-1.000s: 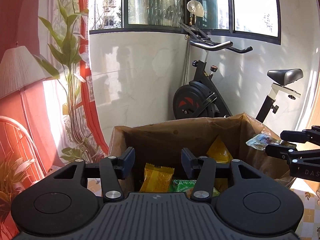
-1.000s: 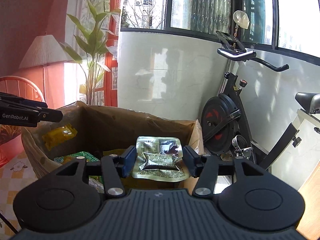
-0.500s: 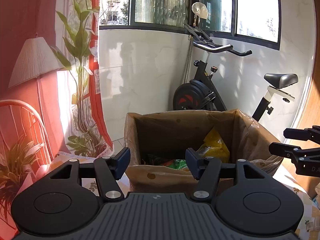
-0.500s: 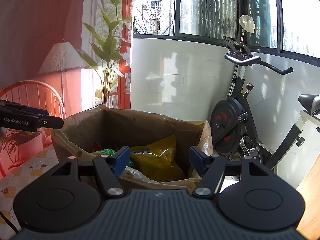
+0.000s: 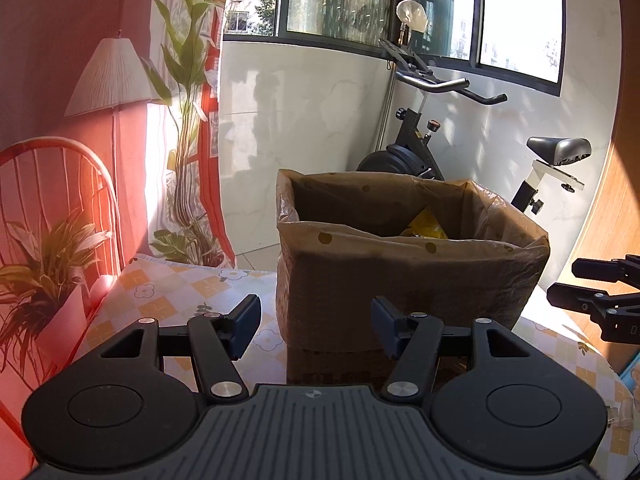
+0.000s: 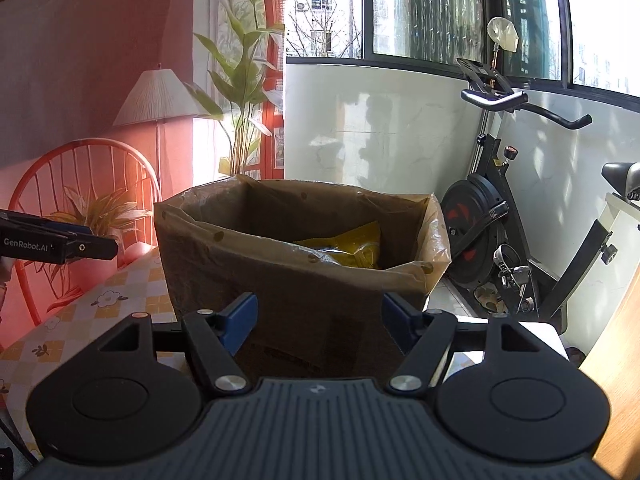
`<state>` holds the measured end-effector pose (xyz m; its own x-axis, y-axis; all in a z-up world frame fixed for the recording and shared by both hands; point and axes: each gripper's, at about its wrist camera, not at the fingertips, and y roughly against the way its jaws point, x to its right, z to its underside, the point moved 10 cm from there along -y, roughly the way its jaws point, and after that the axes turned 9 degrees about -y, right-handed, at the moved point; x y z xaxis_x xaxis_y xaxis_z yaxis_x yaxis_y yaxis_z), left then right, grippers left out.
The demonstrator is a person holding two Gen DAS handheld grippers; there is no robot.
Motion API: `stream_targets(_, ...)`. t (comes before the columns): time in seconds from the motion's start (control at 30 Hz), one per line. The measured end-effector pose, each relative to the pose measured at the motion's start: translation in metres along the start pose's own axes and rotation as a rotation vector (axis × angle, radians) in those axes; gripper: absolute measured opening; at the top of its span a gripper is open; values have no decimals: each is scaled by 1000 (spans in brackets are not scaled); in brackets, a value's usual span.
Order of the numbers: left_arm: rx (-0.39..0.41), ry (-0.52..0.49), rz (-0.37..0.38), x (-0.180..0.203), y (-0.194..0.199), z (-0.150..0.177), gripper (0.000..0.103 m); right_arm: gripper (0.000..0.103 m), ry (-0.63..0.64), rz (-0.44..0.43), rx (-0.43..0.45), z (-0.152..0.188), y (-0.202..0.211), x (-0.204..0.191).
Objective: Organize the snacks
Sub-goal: 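Move both grippers back from the box toward the snack table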
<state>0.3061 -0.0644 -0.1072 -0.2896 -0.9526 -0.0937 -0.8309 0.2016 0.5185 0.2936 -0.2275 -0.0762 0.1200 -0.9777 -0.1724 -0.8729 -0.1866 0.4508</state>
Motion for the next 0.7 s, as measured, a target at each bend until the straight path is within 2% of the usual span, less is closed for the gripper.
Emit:
stream_targets(0.47,-116,61,-6,4,4,92,63,72,-28,9,-108,90,18,8)
stream_targets(0.7,-157,67,-1,11,6,123,63,72,-45,21,-184,136,25,18)
